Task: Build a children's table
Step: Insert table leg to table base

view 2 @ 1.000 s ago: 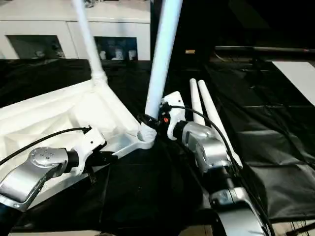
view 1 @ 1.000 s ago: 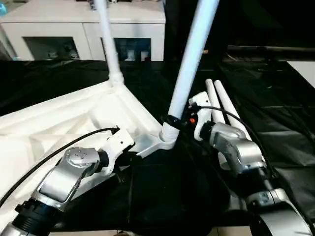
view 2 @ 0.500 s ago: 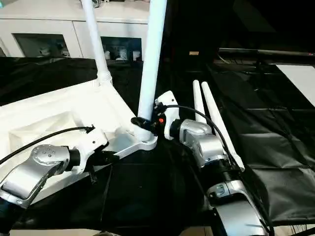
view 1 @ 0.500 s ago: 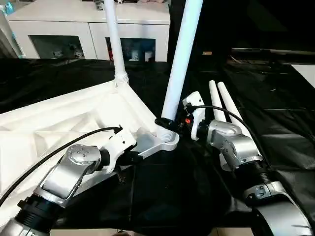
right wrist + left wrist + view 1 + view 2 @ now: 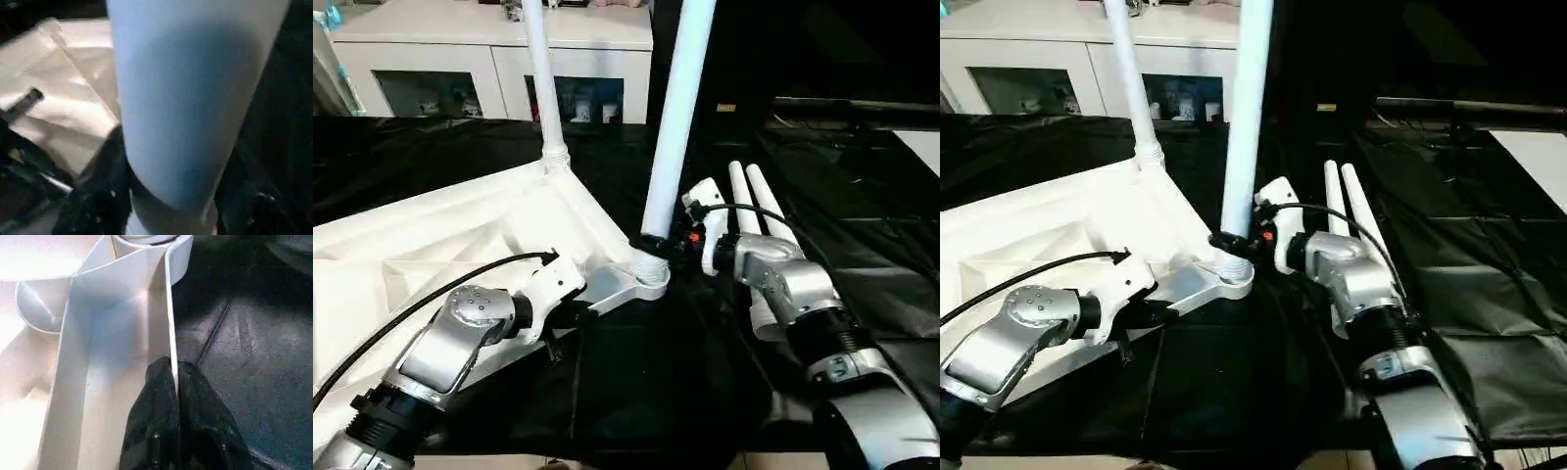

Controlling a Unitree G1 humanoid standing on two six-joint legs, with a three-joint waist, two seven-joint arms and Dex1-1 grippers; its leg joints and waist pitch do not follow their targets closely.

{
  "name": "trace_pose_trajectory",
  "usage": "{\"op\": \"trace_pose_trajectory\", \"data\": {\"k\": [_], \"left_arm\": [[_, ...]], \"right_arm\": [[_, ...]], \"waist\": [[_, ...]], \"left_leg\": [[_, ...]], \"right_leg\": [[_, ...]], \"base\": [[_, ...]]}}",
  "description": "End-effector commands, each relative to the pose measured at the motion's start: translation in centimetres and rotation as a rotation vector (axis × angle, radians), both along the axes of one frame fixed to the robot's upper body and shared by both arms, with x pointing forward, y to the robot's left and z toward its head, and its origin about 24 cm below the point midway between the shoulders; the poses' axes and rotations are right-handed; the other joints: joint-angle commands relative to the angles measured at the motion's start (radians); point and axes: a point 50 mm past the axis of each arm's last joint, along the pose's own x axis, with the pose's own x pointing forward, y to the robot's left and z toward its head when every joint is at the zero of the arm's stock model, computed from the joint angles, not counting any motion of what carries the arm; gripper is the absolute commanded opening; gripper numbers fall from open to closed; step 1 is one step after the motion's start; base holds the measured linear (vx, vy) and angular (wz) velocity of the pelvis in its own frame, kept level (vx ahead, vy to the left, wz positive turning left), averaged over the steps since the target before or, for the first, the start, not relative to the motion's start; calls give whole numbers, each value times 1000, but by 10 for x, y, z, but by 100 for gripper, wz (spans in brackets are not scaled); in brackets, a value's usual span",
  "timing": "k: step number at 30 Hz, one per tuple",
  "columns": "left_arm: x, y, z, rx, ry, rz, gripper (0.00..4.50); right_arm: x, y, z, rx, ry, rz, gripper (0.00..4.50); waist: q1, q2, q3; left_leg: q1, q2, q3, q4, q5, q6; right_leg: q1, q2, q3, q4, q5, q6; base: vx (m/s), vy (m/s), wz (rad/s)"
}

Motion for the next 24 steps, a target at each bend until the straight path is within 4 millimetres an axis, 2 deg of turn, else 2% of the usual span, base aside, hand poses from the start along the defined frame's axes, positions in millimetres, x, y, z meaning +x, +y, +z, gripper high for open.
{"op": "trace_pose_trajectory", "data": {"k": [1,9,16,20,24], "left_arm": [[-1,-2,-3,12,14,-35,0],[-1,-3,-2,12,12,-38,0],[0,-2,-2,13,11,-37,0],[0,-2,-2,13,12,-39,0],[2,-2,-1,14,12,-39,0]], "right_arm": [[-5,-8,-20,-79,85,-21,186],[-5,-8,-17,-58,77,-14,186],[-5,-8,-27,-19,90,-67,186],[-8,-14,-35,5,110,-108,186],[-12,-17,-43,42,133,-147,186]], "waist": [[2,-2,-50],[4,1,-51],[1,1,-47],[1,12,-47],[0,15,-46]], "left_leg": [[23,56,-19,-75,-190,-4],[23,56,-19,-75,-182,-4],[24,58,-20,-81,-232,-18],[26,58,-22,-82,-251,-27],[27,59,-23,-85,-279,-36]], "right_leg": [[21,-79,35,-84,-85,-233],[21,-79,35,-82,-60,-235],[18,-81,37,-88,-124,-232],[15,-80,37,-89,-131,-231],[14,-80,37,-91,-137,-231]], "base": [[0,0,0],[0,0,0],[0,0,0],[0,0,0],[0,0,0]]}}
